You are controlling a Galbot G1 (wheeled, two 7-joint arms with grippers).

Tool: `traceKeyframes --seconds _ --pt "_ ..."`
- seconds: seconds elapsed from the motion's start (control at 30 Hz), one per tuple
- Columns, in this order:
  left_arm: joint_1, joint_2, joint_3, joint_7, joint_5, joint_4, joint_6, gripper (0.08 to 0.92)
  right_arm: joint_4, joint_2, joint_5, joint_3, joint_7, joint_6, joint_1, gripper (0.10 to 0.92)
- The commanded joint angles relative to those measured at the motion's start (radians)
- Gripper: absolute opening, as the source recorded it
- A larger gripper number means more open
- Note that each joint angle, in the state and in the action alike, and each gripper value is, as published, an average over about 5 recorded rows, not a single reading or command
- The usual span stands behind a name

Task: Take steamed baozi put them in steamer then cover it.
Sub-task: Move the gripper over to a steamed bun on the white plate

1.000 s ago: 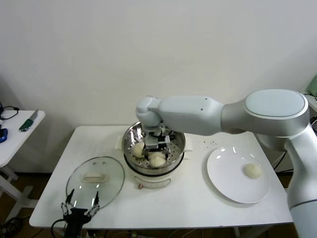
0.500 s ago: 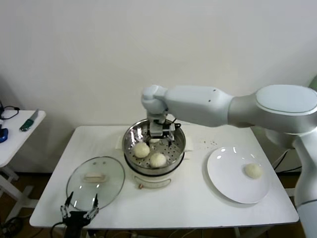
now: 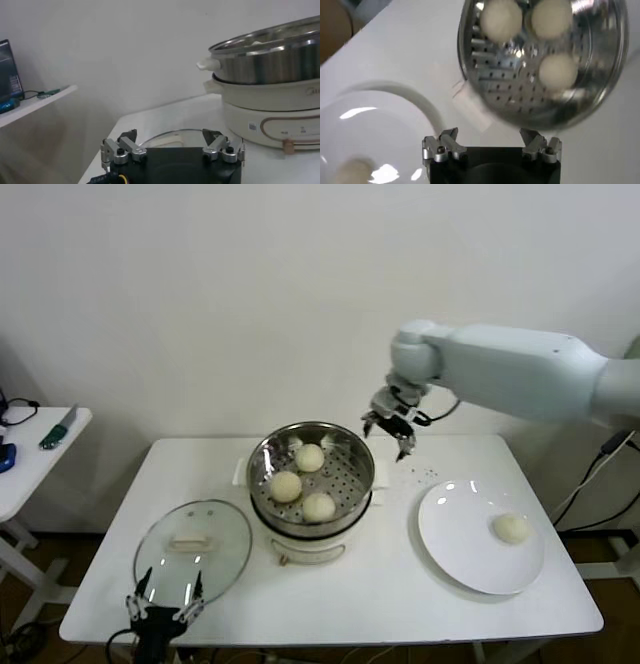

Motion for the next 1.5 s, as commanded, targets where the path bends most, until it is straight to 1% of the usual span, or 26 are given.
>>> traceKeyframes --seconds 0.03,0.17,0.4,0.6,0.87,1.5 --pt "0.008 -0.001 0.002 0.000 0.013 -0.013 0.006 0.823 0.039 -0.369 0.074 0.037 0.029 -0.341 -0.135 0.823" --pt "0.017 -0.005 0.002 0.001 0.026 -0.015 0.007 0.823 -0.023 -0.416 -0.022 0.131 0.013 -0.330 -0.273 0.823" --pt "0.019 -0.021 0.004 0.000 0.049 -0.012 0.009 0.823 -0.127 -0.438 -0.222 0.274 -0.008 -0.249 -0.455 0.823" --pt "0.014 -0.022 -0.001 -0.002 0.058 -0.007 0.013 0.823 -0.192 -0.430 -0.309 0.376 -0.011 -0.215 -0.578 0.823" --pt "0.014 -0.027 0.000 -0.006 0.063 0.002 0.014 0.823 -0.281 -0.389 -0.351 0.451 -0.005 -0.183 -0.649 0.823" --pt "0.011 -0.027 -0.004 -0.010 0.066 0.010 0.014 0.823 -0.362 -0.318 -0.357 0.501 0.007 -0.166 -0.687 0.823"
